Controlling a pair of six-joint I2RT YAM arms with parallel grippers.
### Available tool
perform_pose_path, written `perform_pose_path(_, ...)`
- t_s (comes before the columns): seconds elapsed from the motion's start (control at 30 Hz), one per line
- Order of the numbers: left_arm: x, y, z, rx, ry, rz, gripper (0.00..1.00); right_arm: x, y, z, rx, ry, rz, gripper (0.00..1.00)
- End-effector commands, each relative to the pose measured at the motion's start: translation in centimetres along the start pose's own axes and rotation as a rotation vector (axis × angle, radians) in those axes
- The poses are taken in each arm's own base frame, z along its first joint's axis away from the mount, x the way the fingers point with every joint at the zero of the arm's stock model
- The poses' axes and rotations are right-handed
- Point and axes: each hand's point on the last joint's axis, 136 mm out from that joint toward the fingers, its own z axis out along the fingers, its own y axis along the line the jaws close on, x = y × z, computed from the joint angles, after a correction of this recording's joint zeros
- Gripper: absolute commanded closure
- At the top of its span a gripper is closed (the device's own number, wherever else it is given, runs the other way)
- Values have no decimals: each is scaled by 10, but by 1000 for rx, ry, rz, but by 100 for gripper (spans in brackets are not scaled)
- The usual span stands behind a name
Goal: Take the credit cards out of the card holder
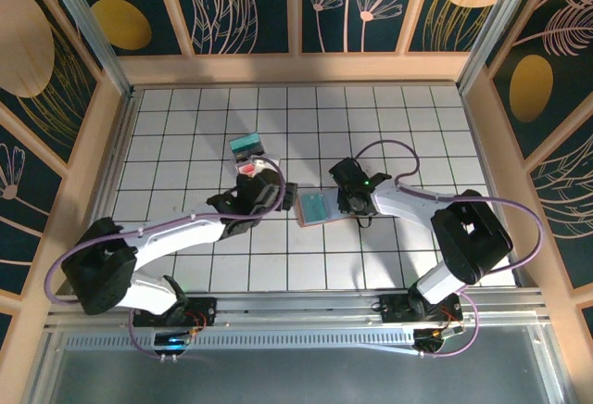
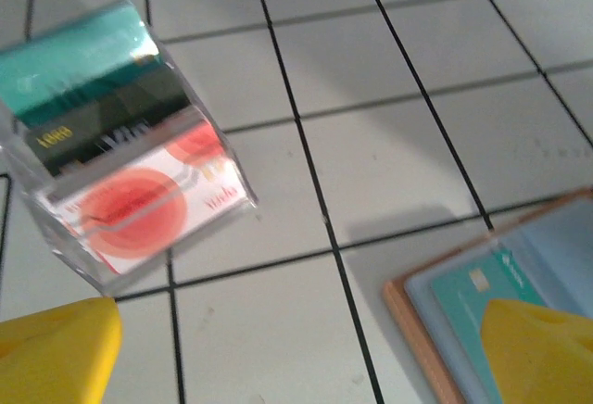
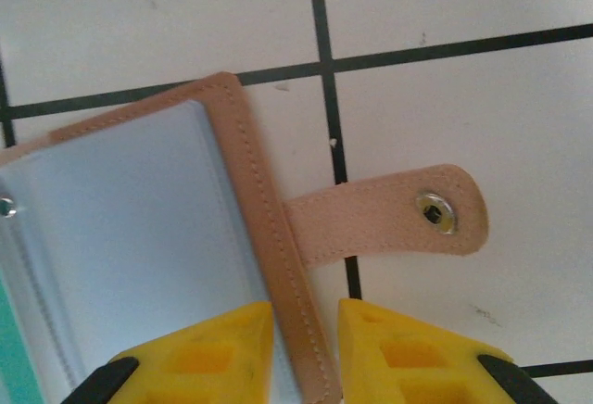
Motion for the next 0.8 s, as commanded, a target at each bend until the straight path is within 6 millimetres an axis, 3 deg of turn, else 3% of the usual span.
perform_pose_path(0.0, 3, -6, 5, -22, -1, -6, 1, 1, -2, 4, -11, -1, -1, 75)
perform_pose_path(0.27, 36, -22, 22, 26, 85, -2, 1, 8, 3, 5, -45, 30, 16, 77)
perform_pose_path(0.57, 48, -31, 41, 26, 127, 29, 1, -3, 10, -22, -87, -5, 39, 77)
perform_pose_path(0.77, 58, -24, 47, -26, 153, 0, 1, -12, 34, -42, -197, -30, 44, 77)
